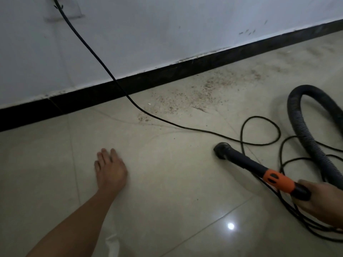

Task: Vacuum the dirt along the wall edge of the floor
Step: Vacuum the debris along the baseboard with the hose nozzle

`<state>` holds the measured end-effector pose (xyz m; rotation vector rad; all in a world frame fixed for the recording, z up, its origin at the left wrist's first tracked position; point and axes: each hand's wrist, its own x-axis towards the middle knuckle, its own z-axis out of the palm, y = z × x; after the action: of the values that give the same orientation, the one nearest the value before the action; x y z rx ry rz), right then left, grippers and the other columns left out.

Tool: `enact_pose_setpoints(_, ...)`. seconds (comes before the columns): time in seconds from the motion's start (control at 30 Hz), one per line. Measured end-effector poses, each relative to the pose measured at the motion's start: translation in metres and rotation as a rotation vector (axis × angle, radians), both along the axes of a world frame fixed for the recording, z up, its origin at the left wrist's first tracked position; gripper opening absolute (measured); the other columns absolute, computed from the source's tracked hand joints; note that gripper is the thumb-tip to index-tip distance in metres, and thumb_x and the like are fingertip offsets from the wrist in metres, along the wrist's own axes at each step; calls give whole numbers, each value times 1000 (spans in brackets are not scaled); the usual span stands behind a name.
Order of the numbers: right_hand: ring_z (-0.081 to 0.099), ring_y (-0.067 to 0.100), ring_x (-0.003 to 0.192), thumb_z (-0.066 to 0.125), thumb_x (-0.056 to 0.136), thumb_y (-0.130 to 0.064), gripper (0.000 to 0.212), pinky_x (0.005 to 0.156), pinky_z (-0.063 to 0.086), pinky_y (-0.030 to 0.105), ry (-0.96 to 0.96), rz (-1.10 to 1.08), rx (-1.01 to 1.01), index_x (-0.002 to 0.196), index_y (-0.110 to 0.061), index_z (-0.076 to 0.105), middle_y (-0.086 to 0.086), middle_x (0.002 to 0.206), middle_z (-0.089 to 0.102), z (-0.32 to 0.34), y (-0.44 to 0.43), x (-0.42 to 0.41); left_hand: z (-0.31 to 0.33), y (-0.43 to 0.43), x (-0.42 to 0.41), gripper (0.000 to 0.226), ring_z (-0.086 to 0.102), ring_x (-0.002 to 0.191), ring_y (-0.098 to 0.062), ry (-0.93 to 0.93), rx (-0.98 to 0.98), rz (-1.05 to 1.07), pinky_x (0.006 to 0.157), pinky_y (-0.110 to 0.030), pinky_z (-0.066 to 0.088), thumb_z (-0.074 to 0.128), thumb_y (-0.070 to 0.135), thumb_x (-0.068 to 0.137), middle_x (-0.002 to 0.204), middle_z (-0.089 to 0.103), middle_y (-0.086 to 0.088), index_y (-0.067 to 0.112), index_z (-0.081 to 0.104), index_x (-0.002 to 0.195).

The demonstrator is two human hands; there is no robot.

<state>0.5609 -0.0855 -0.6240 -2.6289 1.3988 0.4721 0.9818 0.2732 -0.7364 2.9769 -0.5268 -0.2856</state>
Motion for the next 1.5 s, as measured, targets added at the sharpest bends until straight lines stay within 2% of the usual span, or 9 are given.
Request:
enact_pose_setpoints(0.07, 56, 1, 52, 73, 72, -47, 20, 52, 46, 25, -4, 98, 18, 71, -39, 54, -10, 53, 58, -1, 21, 27, 3, -4, -4, 54, 12, 145, -41, 5, -4, 13, 117, -49, 12, 31, 24, 102, 156, 15, -28, 1, 23, 150)
enact_pose_setpoints(0.17, 61, 9, 66, 64, 77, -54, 26, 58, 43, 27, 2, 275, 39, 77, -35, 46, -9, 63, 55, -11, 53, 87, 8, -5, -8, 60, 14, 145, -43, 10, -1, 13, 117, -50, 14, 19, 30, 98, 155, 16, -30, 0, 24, 150)
enact_pose_setpoints(0.3, 60, 19, 69, 61, 80, -50, 22, 60, 40, 29, -95, 248, 31, 82, -31, 51, -7, 69, 57, -14, 68, 160, 10, 5, -6, 70, 14, 145, -41, 19, 25, -40, 118, -49, 14, 10, 38, 92, 156, 15, -29, 2, 21, 151)
enact_pose_setpoints(0.53, 59, 13, 67, 59, 80, -53, 25, 53, 31, 26, -20, 429, 40, 85, -35, 44, -9, 64, 46, -22, 90, 165, 1, 9, -9, 65, 26, 141, -45, -36, -10, -43, 114, -53, 21, 22, 34, 94, 151, 28, -31, -1, 36, 146)
enact_pose_setpoints(0.77, 53, 10, 56, 64, 82, -44, 18, 51, 36, 25, -163, 314, 60, 82, -30, 53, -9, 65, 55, -16, 80, 266, -5, 12, -8, 72, 18, 147, -34, -51, -42, -13, 119, -45, 14, 6, 42, 92, 157, 23, -22, 7, 32, 149)
enact_pose_setpoints(0.93, 37, 4, 49, 61, 81, -47, 20, 44, 21, 22, -95, 486, 6, 83, -33, 46, -13, 59, 42, -34, 106, 279, -8, 12, -6, 69, 16, 148, -31, -43, -50, 6, 119, -43, 13, 8, 41, 94, 158, 22, -19, 10, 32, 150)
enact_pose_setpoints(1.1, 51, 12, 54, 64, 82, -41, 19, 48, 31, 25, -190, 329, 21, 83, -28, 51, -7, 64, 54, -38, 97, 325, -7, 12, -5, 65, 24, 145, -33, -37, -58, 14, 118, -46, 20, 15, 39, 94, 155, 29, -21, 8, 39, 147)
enact_pose_setpoints(1.3, 52, 13, 55, 69, 77, -35, 20, 47, 30, 23, -288, 225, 40, 87, -25, 54, -4, 65, 55, -30, 87, 381, -7, 12, -6, 65, 21, 146, -32, -40, -51, 9, 119, -45, 19, 14, 39, 95, 156, 27, -19, 9, 36, 148)
enact_pose_setpoints(1.5, 57, 14, 60, 69, 79, -33, 25, 50, 36, 25, -286, 290, 145, 96, -23, 53, -2, 72, 58, -30, 100, 418, -6, 12, -6, 64, 18, 147, -31, -37, -45, 3, 120, -43, 16, 13, 39, 95, 157, 24, -18, 11, 35, 149)
